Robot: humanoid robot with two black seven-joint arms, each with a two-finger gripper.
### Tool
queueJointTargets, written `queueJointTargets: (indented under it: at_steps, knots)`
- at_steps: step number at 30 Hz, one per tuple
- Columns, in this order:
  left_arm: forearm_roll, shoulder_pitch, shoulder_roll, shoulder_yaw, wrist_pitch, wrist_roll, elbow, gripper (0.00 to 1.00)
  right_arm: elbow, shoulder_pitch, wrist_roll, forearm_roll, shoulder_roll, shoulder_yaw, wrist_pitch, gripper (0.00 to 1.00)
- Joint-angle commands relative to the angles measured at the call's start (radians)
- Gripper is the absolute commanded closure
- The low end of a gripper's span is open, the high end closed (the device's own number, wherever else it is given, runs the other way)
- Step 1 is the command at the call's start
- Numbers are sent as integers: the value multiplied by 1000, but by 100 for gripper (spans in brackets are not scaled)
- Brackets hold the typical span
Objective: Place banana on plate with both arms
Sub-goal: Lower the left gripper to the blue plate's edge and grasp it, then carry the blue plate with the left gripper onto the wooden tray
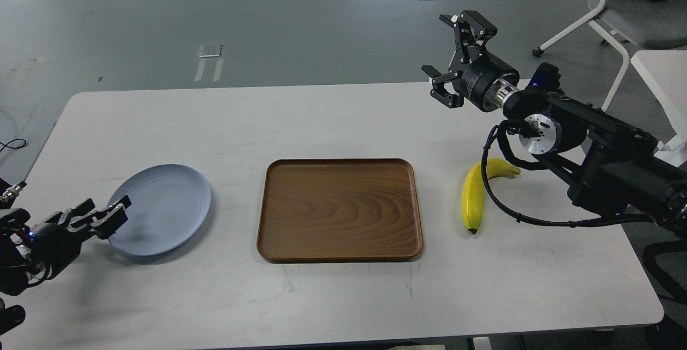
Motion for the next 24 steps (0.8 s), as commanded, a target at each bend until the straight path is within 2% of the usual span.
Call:
queueJointTargets:
  at_steps: [1,4,5,9,10,11,21,24]
  knots:
    - [0,6,-47,4,-5,0,65,24,0,-1,0,1,-5,0,0,0]
    - [-2,6,-69,15,-21,0,122,39,0,-3,0,1,-5,0,0,0]
    - [-2,6,-73,16,-31,-2,140,53,0,-4,0,1,-5,0,0,0]
    - [-3,2,-72,16,-47,-50,162,82,-1,-6,0,-1,-3,0,0,0]
    - [-5,2,-70,16,-47,-50,164,94,-1,-7,0,-1,-3,0,0,0]
    - [-5,2,-70,15,-47,-50,164,100,-5,-7,0,-1,-3,0,0,0]
    - [-67,-14,-66,12,-48,-50,154,100,-14,-7,0,-1,1,0,-12,0]
    - [-94,-50,-60,12,-59,-50,141,100,-14,-7,0,-1,-2,0,-14,0]
